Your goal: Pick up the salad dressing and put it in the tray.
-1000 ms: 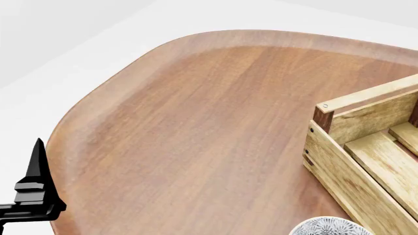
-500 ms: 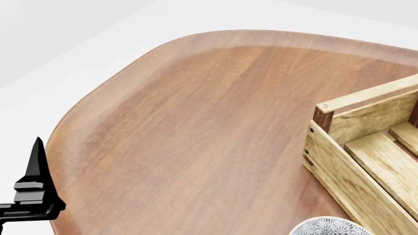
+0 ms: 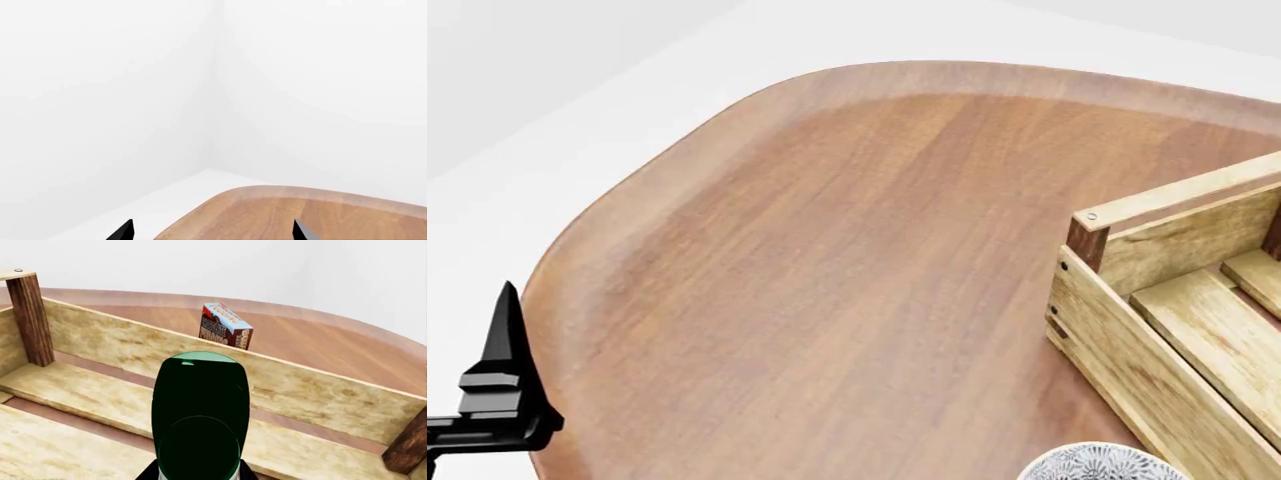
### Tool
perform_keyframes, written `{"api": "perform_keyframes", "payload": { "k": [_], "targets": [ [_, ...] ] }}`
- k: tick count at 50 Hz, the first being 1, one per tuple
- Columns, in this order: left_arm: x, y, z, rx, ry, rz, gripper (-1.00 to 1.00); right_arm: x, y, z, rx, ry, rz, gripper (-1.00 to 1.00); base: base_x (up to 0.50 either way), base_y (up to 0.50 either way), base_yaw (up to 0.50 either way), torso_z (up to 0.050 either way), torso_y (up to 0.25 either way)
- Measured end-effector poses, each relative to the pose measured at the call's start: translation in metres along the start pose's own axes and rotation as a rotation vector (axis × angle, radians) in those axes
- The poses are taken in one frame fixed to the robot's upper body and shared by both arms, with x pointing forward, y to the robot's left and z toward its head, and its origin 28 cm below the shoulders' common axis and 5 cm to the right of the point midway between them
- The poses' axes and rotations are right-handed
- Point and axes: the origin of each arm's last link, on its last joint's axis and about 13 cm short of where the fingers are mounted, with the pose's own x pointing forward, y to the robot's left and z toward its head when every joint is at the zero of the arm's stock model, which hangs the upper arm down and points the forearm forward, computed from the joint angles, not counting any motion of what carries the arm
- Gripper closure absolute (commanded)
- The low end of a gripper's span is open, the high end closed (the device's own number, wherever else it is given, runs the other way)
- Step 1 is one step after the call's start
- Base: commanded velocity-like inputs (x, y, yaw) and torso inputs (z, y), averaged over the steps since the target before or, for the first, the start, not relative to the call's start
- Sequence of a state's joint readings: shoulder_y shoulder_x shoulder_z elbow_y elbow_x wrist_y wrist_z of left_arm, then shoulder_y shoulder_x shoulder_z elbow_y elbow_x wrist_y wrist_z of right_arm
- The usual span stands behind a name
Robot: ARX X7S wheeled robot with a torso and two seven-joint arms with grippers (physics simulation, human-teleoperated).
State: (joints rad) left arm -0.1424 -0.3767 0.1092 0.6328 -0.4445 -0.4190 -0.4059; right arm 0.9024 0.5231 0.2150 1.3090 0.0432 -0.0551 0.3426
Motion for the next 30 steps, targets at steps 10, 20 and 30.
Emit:
{"api": "perform_keyframes", "payload": {
  "k": [10, 20, 30],
  "targets": [
    [0.000, 0.000, 0.000, 0.002, 0.001, -0.001, -1.00, -0.002, -0.001, -0.007, 0.009, 0.013, -0.009, 1.00, 0.00, 0.00, 0.00, 0.000, 0.001],
    [0.000, -0.001, 0.000, 0.003, 0.000, -0.001, -1.00, -0.003, -0.002, -0.012, 0.011, 0.025, -0.016, 1.00, 0.00, 0.00, 0.00, 0.000, 0.000],
    [-0.001, -0.001, -0.001, 0.004, 0.000, -0.002, -1.00, -0.005, -0.002, -0.018, 0.012, 0.040, -0.020, 1.00, 0.00, 0.00, 0.00, 0.001, 0.001]
  ]
}}
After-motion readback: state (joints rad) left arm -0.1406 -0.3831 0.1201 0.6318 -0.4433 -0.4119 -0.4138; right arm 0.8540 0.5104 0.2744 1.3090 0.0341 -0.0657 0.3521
